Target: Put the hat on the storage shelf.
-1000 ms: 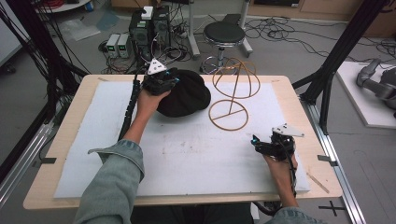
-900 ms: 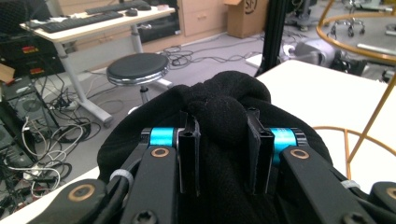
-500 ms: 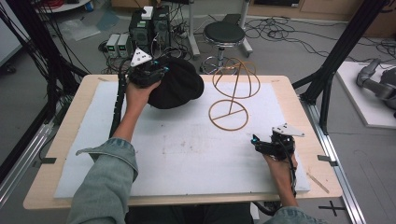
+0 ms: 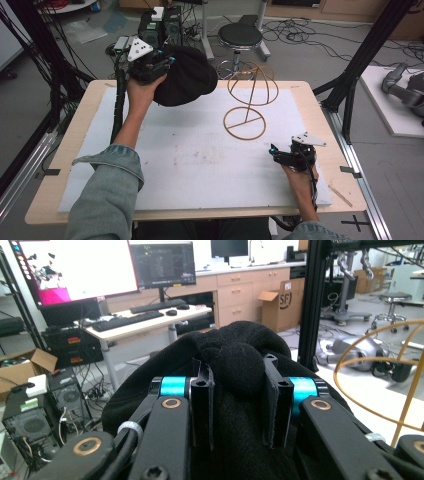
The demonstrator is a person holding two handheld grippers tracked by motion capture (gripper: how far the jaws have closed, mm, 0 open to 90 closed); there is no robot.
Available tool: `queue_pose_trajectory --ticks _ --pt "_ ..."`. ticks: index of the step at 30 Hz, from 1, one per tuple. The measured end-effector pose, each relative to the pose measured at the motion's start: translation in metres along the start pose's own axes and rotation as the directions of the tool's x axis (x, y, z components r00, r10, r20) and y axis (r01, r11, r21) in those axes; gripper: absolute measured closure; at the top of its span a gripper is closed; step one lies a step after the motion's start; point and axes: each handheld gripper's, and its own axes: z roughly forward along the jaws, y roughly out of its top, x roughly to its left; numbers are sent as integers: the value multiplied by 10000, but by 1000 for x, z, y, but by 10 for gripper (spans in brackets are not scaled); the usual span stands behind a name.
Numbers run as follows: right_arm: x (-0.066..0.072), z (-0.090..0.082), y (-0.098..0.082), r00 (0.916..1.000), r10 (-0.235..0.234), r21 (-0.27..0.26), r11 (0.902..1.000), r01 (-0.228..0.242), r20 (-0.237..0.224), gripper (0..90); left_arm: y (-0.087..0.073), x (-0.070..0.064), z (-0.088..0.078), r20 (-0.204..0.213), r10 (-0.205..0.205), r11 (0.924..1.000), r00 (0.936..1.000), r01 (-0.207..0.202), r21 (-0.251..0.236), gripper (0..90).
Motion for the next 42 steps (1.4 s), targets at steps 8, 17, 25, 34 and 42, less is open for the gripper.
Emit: queue_pose_trajectory --ticks 8,17,25,34,42 --pt "0 0 0 10000 55 -9 10000 -55 -48 145 18 1 -5 -38 -321 9979 9995 319 -568 715" --pt "0 0 0 9999 106 -1 9999 -106 -48 145 39 -2 -6 183 -628 9917 9979 644 -1109 715" --pt "0 1 0 10000 48 -48 10000 -49 -87 145 49 -5 -1 553 -1026 9844 9932 1093 -1377 715" --pt "0 1 0 9999 59 -46 10000 -60 -90 145 57 -5 3 1111 -1680 9676 9795 1854 -1715 715" --pt "0 1 0 9999 49 -14 10000 -49 -118 145 65 -11 6 1614 -1890 9559 9686 2191 -1956 714"
